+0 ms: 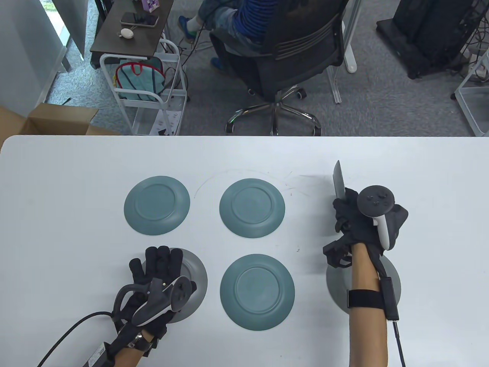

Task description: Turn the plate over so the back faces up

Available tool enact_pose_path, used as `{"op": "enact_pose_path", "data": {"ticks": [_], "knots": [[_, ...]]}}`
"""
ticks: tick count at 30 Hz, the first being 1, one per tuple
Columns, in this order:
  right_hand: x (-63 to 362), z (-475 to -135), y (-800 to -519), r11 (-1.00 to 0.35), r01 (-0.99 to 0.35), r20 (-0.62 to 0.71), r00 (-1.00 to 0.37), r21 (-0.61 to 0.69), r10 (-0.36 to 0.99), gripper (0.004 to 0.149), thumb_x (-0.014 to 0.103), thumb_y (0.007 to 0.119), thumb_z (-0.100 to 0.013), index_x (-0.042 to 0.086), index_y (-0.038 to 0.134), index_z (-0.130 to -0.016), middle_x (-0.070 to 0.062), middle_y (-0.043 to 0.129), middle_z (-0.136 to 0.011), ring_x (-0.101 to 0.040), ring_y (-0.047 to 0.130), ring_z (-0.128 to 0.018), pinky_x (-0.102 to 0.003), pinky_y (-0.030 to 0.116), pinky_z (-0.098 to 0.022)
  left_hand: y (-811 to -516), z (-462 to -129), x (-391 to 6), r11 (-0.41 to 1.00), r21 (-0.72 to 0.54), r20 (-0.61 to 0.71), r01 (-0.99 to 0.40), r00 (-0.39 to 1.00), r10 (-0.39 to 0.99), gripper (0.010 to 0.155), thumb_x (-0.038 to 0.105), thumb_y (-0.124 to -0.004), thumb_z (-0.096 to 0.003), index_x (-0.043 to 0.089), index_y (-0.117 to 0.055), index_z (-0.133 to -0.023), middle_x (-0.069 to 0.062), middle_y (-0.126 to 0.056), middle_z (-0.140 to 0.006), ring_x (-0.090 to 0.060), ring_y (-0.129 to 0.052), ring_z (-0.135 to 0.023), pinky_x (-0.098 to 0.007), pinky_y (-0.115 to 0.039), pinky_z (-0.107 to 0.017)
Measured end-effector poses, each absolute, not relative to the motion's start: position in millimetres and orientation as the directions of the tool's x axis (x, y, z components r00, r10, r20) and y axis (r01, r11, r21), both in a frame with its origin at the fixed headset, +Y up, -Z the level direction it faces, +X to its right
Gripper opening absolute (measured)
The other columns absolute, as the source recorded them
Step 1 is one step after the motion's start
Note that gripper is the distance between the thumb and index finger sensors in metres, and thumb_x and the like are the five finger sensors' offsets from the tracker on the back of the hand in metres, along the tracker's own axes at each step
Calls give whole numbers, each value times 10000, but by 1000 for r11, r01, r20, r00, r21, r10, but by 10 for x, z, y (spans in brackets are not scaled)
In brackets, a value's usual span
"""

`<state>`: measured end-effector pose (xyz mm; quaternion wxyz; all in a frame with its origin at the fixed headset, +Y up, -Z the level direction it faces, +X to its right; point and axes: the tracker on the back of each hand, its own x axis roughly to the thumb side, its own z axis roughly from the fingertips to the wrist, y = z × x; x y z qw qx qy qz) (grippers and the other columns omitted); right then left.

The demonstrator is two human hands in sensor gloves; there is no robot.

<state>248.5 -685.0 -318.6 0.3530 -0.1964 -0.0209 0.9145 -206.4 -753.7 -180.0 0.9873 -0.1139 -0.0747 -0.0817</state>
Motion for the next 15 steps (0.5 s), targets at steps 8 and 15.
{"op": "enact_pose_path", "data": {"ticks": [8, 15], "knots": [[2789, -3204, -6913, -574, -782, -386, -465, -244, 797, 482, 297, 811, -495, 129, 717, -936, -122, 893, -854, -313, 956, -691, -446, 797, -504, -7538, -1801, -2060, 960, -214, 165, 183, 975, -149, 877, 697, -487, -564, 163, -236, -1211, -205, -286, -1217, -499, -347, -1171, -734, -324, -759], [2984, -3247, -7110, -459, -854, -439, -325, -244, 838, 526, 313, 843, -491, 106, 685, -948, -117, 906, -790, -267, 967, -611, -410, 804, -472, -7538, -1803, -2059, 959, -214, 163, 186, 975, -152, 875, 698, -487, -563, 165, -237, -1211, -204, -285, -1217, -498, -346, -1172, -734, -325, -759]]}}
